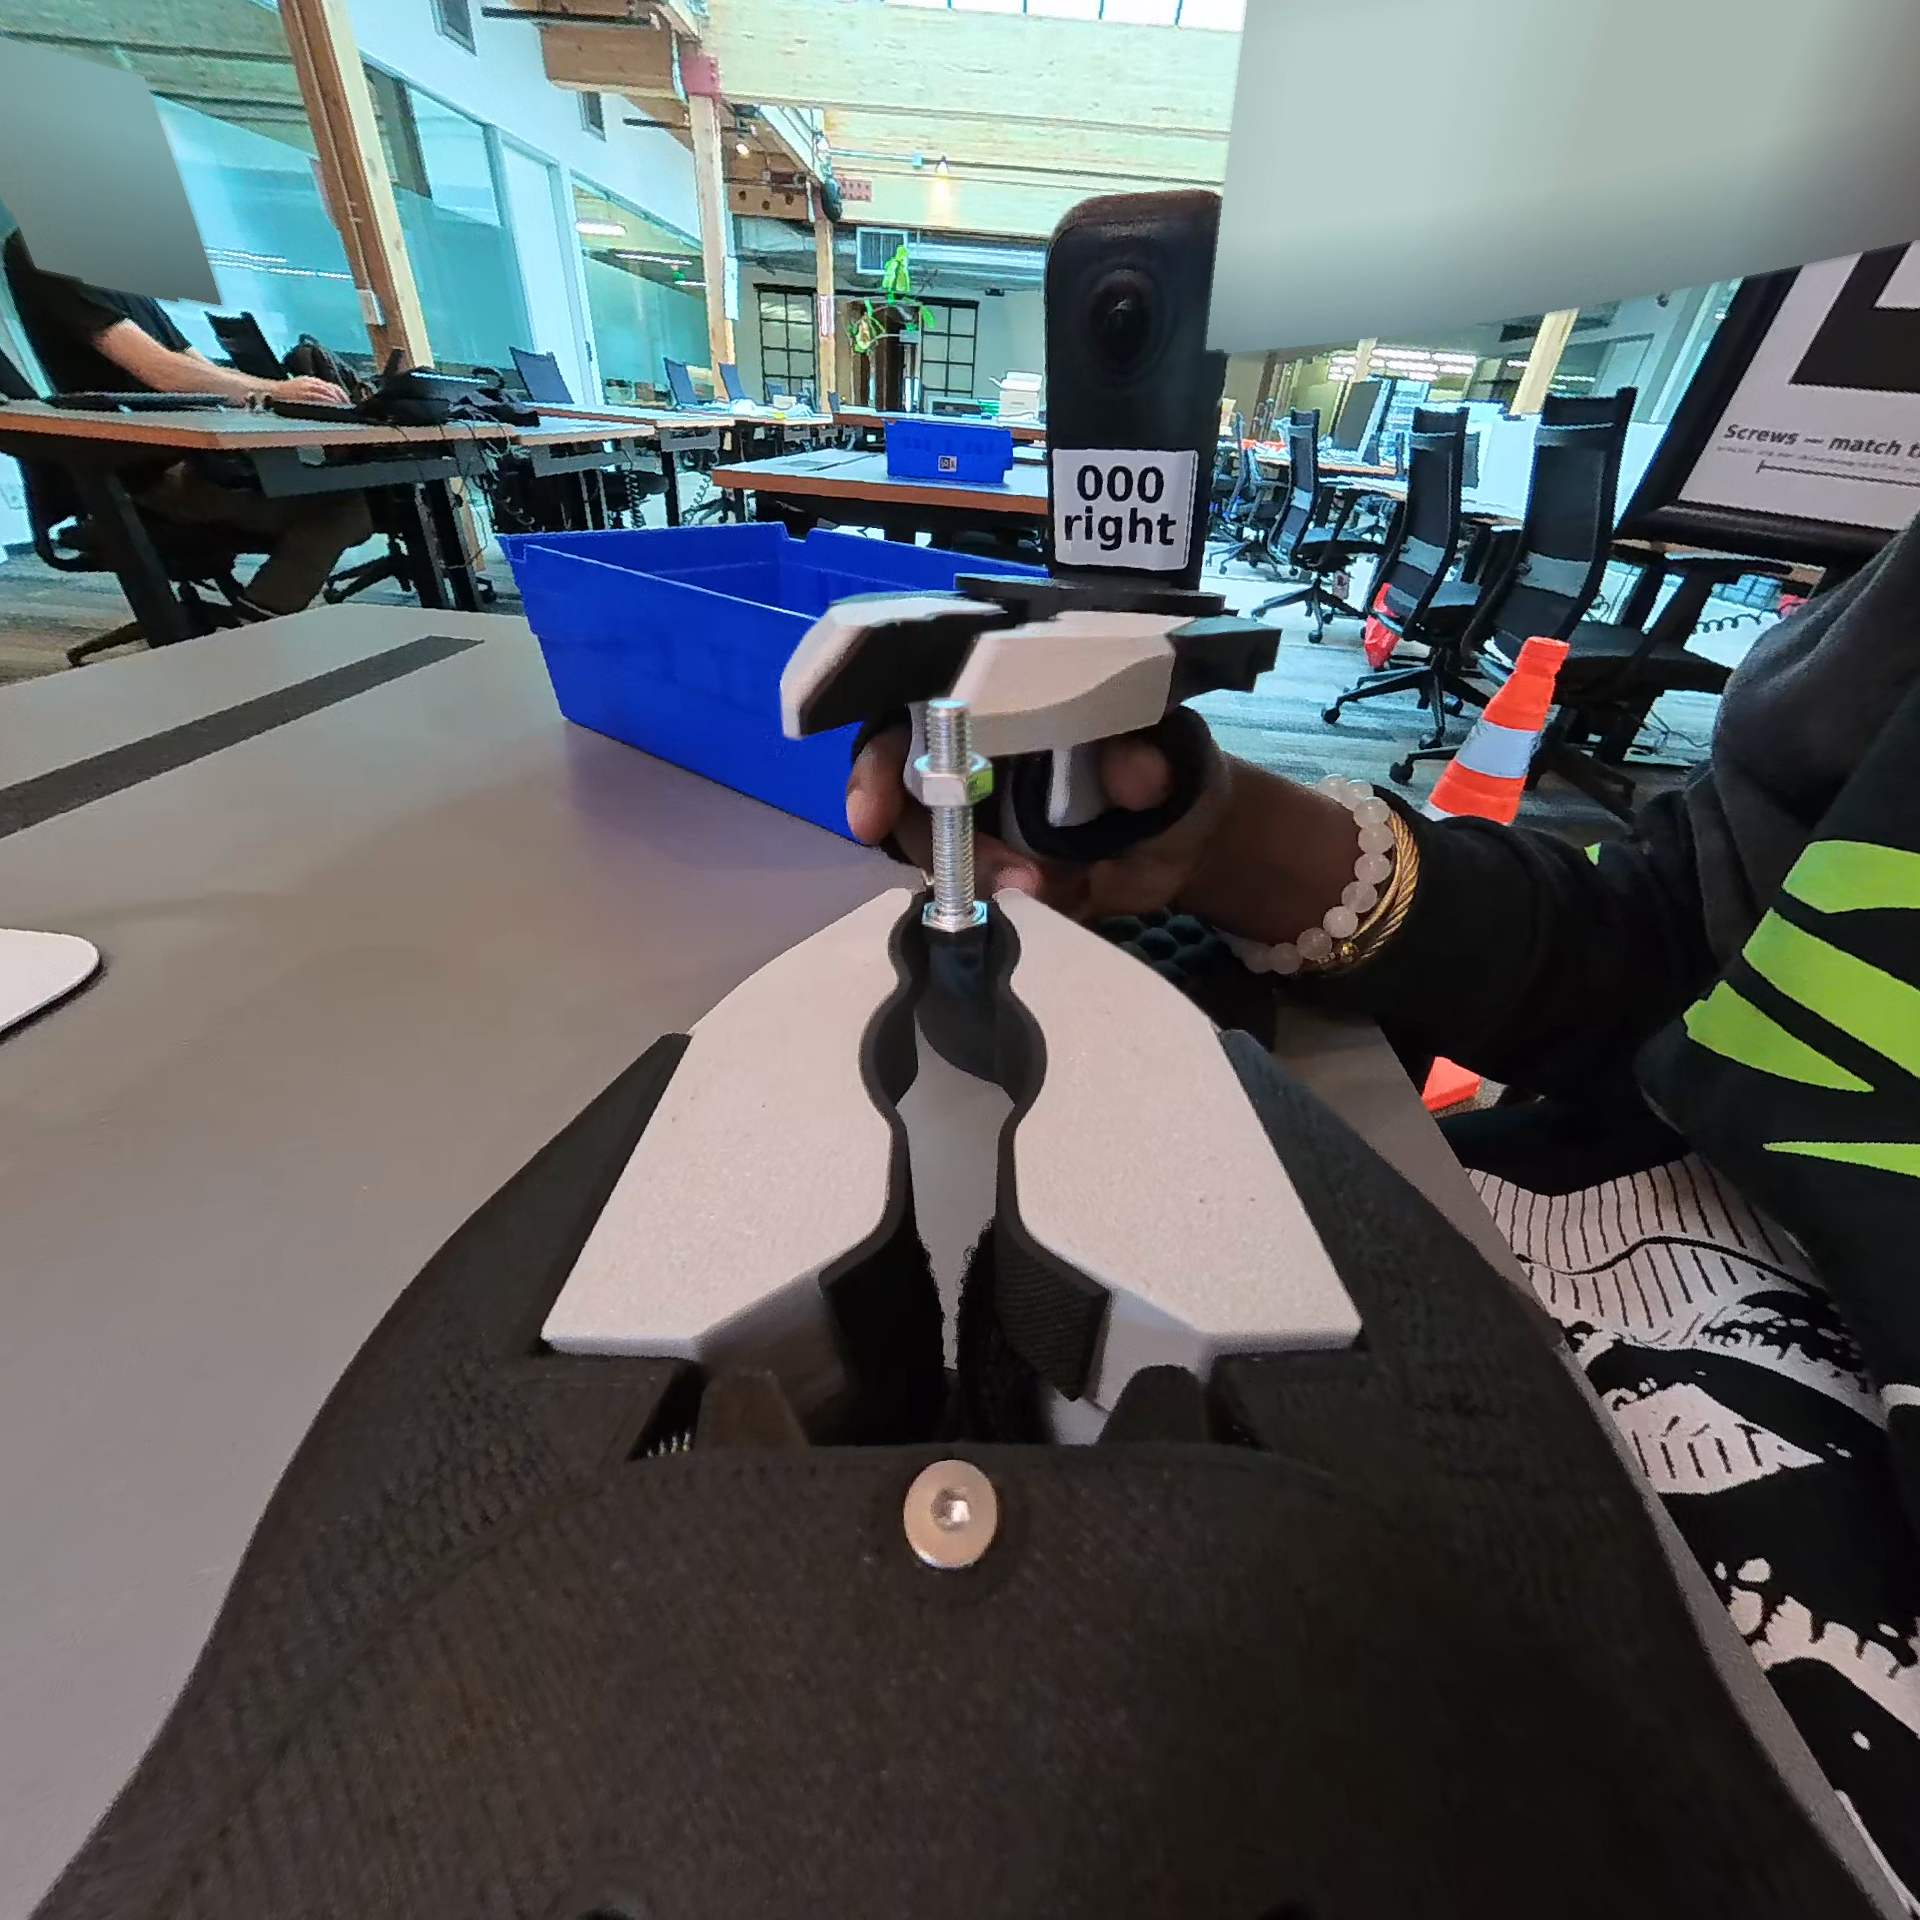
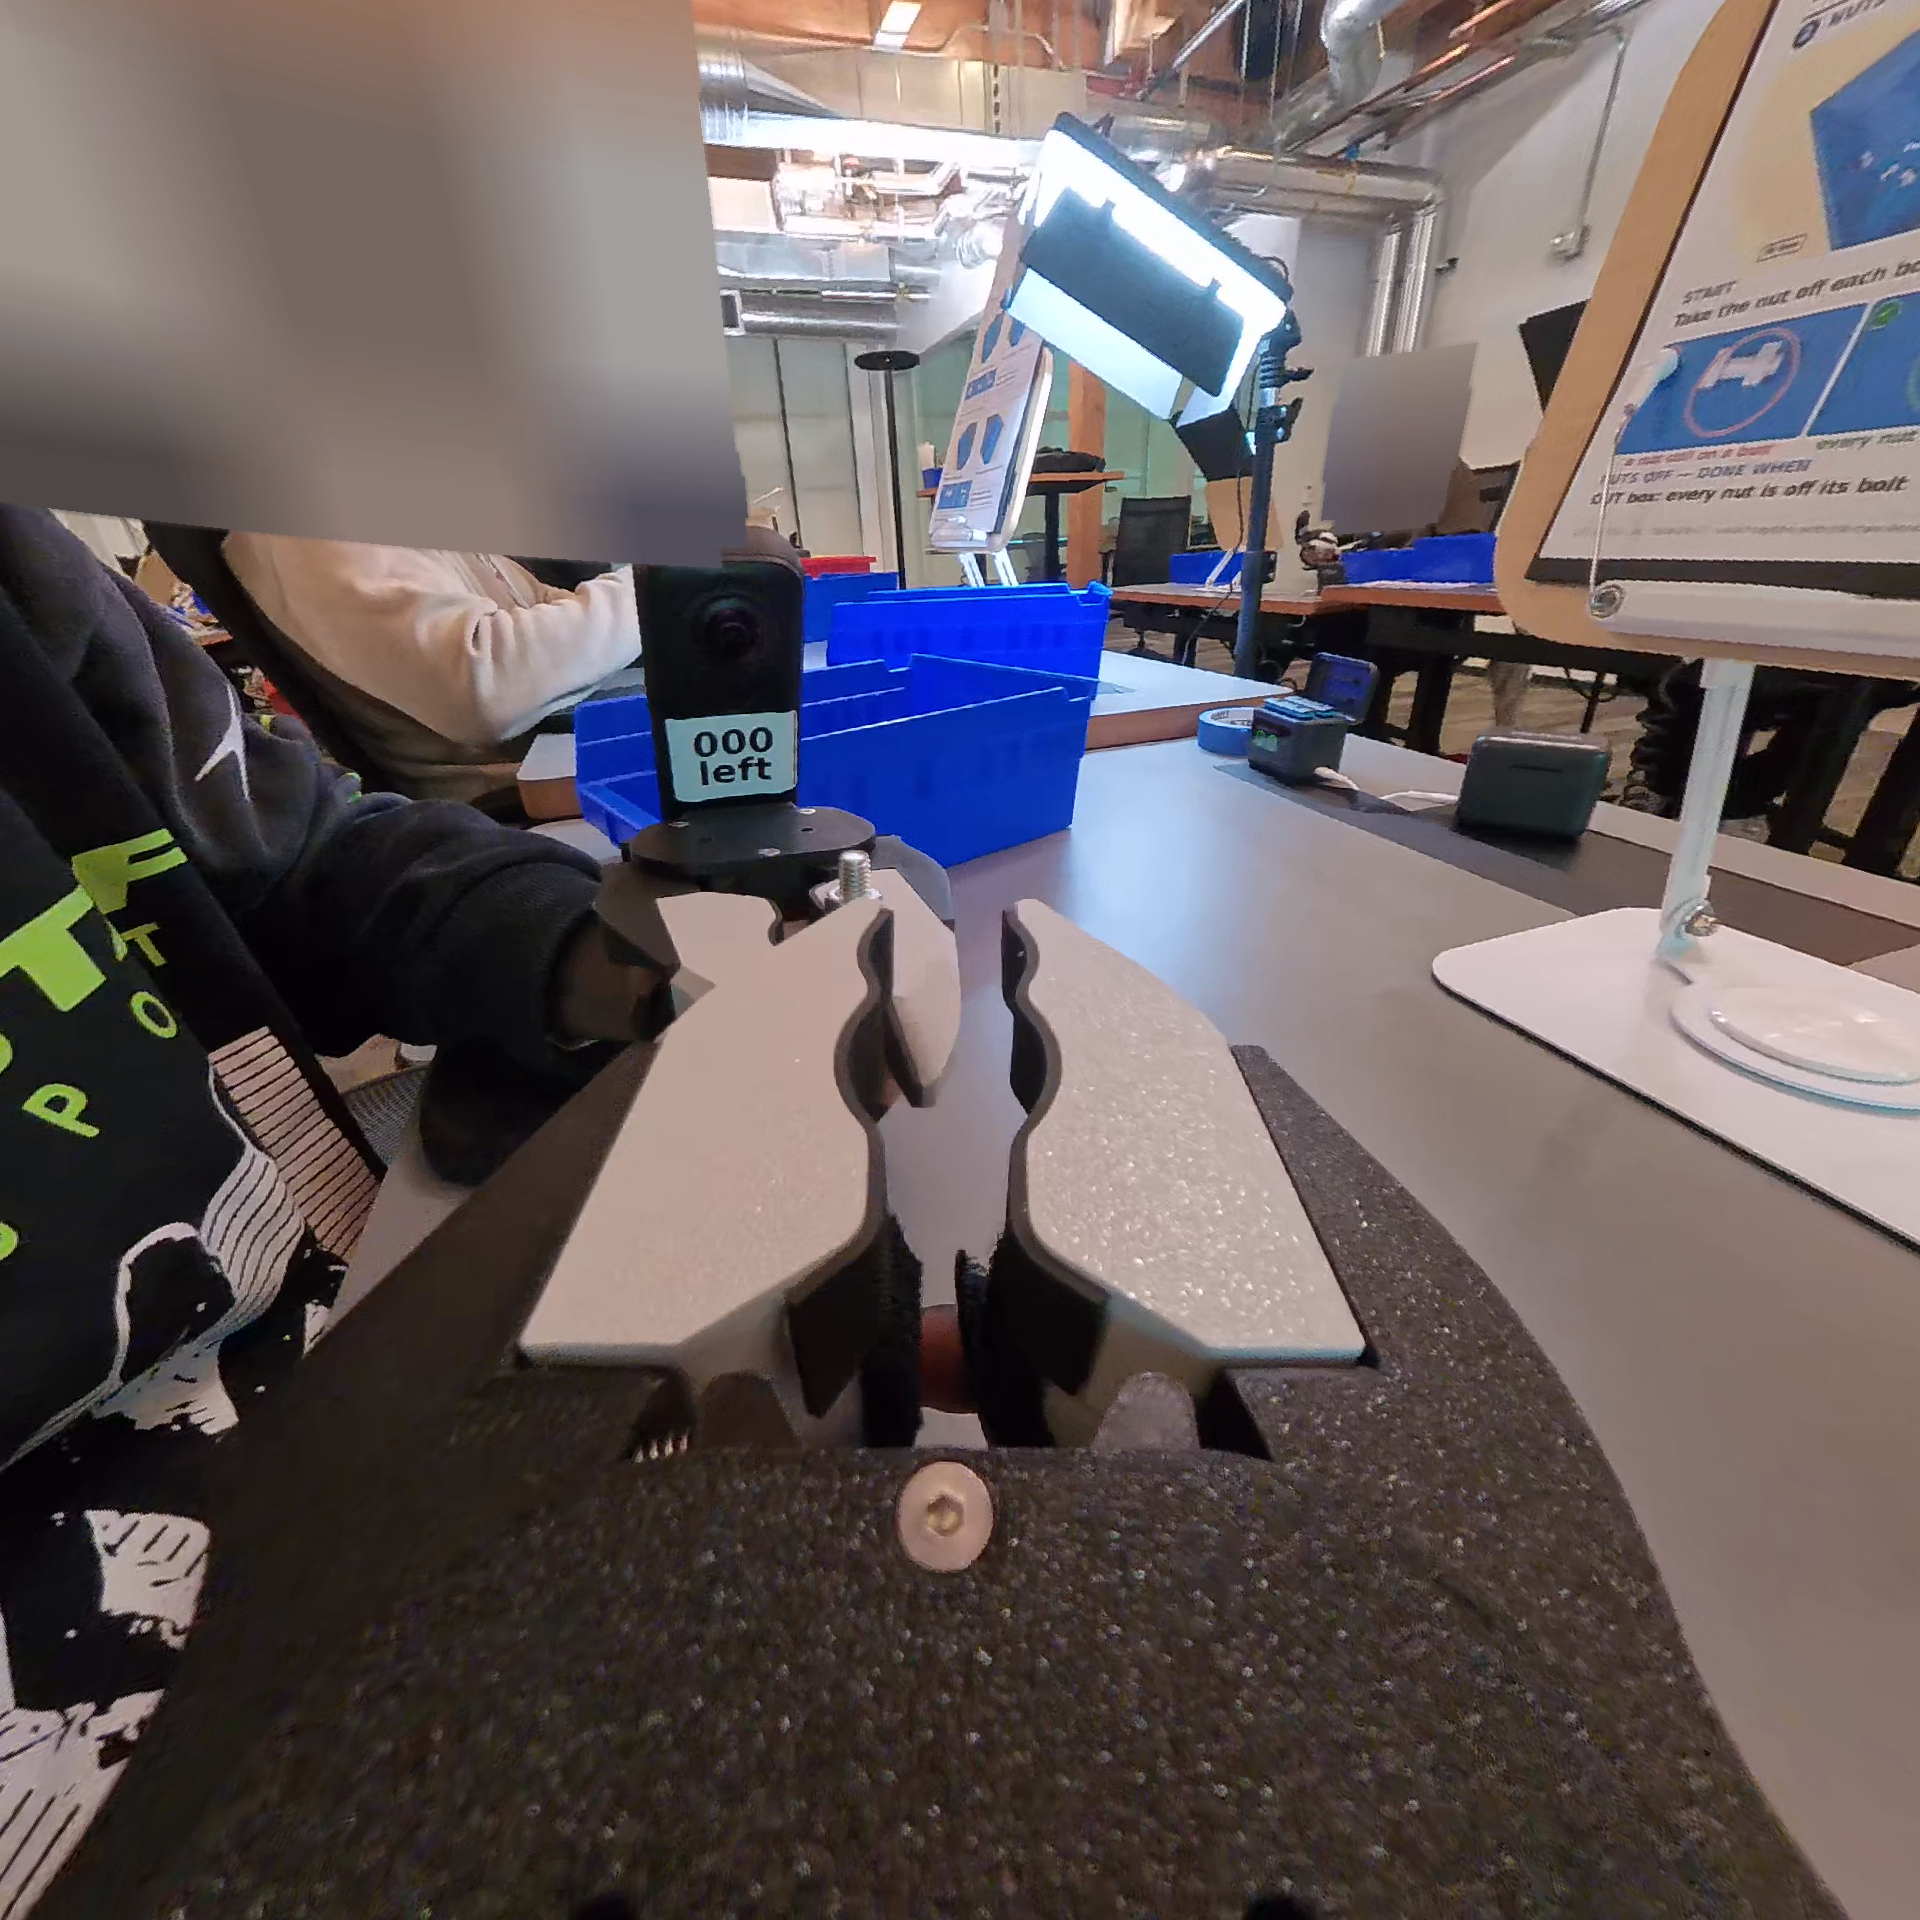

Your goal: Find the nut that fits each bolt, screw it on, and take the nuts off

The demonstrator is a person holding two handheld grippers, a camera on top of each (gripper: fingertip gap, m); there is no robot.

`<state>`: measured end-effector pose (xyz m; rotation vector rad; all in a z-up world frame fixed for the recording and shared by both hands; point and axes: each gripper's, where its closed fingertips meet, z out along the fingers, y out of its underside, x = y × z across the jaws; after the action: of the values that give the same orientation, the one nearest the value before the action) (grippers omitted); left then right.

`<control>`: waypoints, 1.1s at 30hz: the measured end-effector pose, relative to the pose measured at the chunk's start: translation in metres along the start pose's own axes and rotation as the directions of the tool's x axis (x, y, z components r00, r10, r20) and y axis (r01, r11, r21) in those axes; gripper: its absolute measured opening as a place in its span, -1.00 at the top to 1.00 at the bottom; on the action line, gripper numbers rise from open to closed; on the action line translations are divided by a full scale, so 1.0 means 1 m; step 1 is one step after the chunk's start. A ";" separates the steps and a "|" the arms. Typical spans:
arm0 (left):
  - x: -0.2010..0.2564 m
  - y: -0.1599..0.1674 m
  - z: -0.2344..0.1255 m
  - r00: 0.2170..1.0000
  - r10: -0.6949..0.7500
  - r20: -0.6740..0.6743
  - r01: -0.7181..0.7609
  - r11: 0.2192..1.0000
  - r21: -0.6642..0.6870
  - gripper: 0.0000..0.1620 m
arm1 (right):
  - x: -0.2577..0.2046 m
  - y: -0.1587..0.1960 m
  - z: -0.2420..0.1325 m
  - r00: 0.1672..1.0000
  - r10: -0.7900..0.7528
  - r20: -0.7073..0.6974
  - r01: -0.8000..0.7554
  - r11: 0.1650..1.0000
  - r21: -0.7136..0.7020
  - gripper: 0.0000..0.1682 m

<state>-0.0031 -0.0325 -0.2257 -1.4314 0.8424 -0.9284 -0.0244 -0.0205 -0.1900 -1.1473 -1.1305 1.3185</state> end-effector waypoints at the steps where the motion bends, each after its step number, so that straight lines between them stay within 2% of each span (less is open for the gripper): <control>1: 0.000 0.000 0.000 1.000 0.002 -0.002 -0.002 1.000 -0.003 0.88 | -0.002 -0.001 0.001 1.000 0.002 0.012 -0.002 1.000 0.006 0.75; 6: 0.001 0.002 0.001 1.000 0.011 -0.003 -0.011 1.000 -0.012 0.88 | -0.008 0.003 0.006 0.999 0.000 0.040 0.000 1.000 -0.013 0.59; 9: 0.000 0.001 0.001 1.000 0.007 0.001 -0.007 1.000 -0.008 0.88 | -0.005 0.003 0.004 1.000 -0.003 0.024 0.003 1.000 -0.019 0.61; 11: 0.000 0.000 0.000 1.000 0.000 -0.002 0.000 1.000 0.000 0.88 | 0.001 0.002 0.001 1.000 -0.003 -0.005 0.003 1.000 -0.013 0.71; 17: 0.001 0.002 0.001 1.000 0.012 -0.002 -0.012 1.000 -0.014 0.88 | -0.008 0.001 0.005 0.999 -0.005 0.040 0.005 1.000 -0.003 0.60; 21: 0.001 0.002 0.001 1.000 0.014 0.000 -0.014 1.000 -0.012 0.88 | -0.006 0.003 0.005 1.000 -0.007 0.027 0.008 1.000 -0.019 0.60; 25: 0.001 0.000 0.000 1.000 0.004 -0.001 -0.004 1.000 -0.001 0.88 | 0.001 0.000 -0.001 1.000 -0.007 -0.010 0.007 1.000 0.002 0.75; 31: 0.002 0.002 0.001 1.000 0.012 -0.004 -0.012 1.000 -0.010 0.88 | -0.008 0.001 0.006 0.999 0.001 0.041 -0.001 1.000 -0.003 0.58; 33: 0.002 0.002 0.001 1.000 0.012 -0.002 -0.012 1.000 -0.012 0.88 | -0.006 0.003 0.006 1.000 -0.007 0.027 0.008 1.000 -0.018 0.59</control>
<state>-0.0013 -0.0340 -0.2274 -1.4339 0.8588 -0.9172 -0.0307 -0.0272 -0.1924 -1.1408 -1.1676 1.3239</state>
